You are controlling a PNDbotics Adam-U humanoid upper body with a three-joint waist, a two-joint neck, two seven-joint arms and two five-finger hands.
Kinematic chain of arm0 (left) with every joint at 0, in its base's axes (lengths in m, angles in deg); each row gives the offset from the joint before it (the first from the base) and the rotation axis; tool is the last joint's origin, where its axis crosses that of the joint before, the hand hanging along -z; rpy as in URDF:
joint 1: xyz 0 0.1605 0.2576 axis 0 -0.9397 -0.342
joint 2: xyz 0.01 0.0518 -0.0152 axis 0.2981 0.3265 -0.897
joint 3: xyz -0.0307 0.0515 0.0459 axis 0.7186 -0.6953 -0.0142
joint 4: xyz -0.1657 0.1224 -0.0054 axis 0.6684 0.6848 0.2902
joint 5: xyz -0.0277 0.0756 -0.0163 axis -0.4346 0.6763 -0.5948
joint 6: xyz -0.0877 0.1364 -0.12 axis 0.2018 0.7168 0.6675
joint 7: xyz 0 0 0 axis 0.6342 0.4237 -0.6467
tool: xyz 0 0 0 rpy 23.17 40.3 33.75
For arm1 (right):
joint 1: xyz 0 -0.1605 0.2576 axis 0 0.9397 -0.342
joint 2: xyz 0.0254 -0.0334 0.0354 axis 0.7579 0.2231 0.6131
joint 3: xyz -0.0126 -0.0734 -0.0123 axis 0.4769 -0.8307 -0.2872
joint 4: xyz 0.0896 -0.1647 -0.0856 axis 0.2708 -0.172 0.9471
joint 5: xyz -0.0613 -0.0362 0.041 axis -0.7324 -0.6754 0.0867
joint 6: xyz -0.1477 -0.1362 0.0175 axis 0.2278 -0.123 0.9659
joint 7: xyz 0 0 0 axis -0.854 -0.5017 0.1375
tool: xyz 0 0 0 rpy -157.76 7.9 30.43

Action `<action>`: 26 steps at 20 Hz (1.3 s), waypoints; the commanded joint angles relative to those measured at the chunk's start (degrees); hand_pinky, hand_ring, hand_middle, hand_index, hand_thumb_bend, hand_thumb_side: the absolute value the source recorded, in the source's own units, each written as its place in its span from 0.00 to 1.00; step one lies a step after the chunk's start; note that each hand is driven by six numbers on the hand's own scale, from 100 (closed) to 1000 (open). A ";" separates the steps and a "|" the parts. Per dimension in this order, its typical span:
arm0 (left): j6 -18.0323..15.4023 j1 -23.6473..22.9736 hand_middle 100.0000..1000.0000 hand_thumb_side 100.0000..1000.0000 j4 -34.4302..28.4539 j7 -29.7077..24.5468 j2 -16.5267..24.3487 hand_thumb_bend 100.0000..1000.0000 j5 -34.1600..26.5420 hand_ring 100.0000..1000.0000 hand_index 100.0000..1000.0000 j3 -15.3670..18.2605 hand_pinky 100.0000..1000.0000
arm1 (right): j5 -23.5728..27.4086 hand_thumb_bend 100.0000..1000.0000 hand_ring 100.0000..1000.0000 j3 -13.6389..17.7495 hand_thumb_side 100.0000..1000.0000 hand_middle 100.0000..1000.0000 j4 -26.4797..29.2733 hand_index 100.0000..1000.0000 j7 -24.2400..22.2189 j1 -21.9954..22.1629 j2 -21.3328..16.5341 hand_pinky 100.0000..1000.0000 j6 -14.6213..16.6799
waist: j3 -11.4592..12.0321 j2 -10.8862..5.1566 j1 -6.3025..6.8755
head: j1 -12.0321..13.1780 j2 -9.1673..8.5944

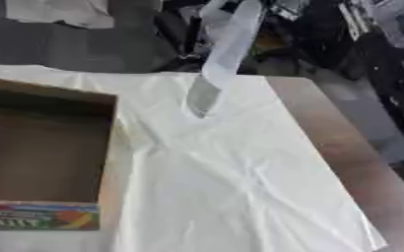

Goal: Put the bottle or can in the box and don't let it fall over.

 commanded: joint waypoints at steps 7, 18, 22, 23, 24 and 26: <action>0.39 0.04 0.77 0.83 -0.01 -0.11 0.63 0.09 -0.72 0.84 0.76 -0.13 0.87 | 2.32 0.00 0.18 -0.05 0.00 0.20 -2.18 0.43 0.21 -9.60 6.33 0.26 -4.03 | 2.26 -2.82 -1.46 | -1.42 1.08; 0.77 1.74 0.77 0.81 -0.19 -0.42 0.31 0.09 -1.92 0.84 0.76 -0.38 0.87 | 0.05 0.00 0.18 -2.05 0.00 0.20 -3.15 0.43 -1.24 -14.46 14.58 0.26 -5.27 | 6.89 -3.72 -3.80 | -3.92 1.12; 0.86 2.09 0.77 0.81 -0.34 -0.41 0.12 0.09 -2.12 0.84 0.76 -0.31 0.87 | -2.34 0.00 0.18 -2.87 0.01 0.20 -3.62 0.42 -2.10 -13.93 16.46 0.26 -4.58 | 7.47 -3.51 -3.94 | -4.38 0.95; 0.87 2.17 0.77 0.81 -0.37 -0.38 0.04 0.09 -2.14 0.84 0.76 -0.28 0.87 | -2.88 0.00 0.18 -3.06 0.01 0.20 -3.71 0.42 -2.37 -13.74 17.08 0.26 -4.45 | 7.56 -3.43 -3.94 | -4.53 0.88; 0.89 2.23 0.77 0.81 -0.39 -0.37 -0.03 0.09 -2.16 0.84 0.76 -0.27 0.87 | -3.37 0.00 0.18 -3.19 0.01 0.20 -3.79 0.42 -2.61 -13.58 17.59 0.25 -4.34 | 7.62 -3.37 -3.95 | -4.63 0.83; 0.89 2.38 0.77 0.81 -0.45 -0.34 -0.15 0.09 -2.20 0.84 0.76 -0.24 0.87 | -4.53 0.00 0.18 -3.63 0.02 0.20 -3.68 0.42 -3.02 -13.17 18.48 0.25 -3.86 | 7.76 -3.21 -3.95 | -4.75 0.68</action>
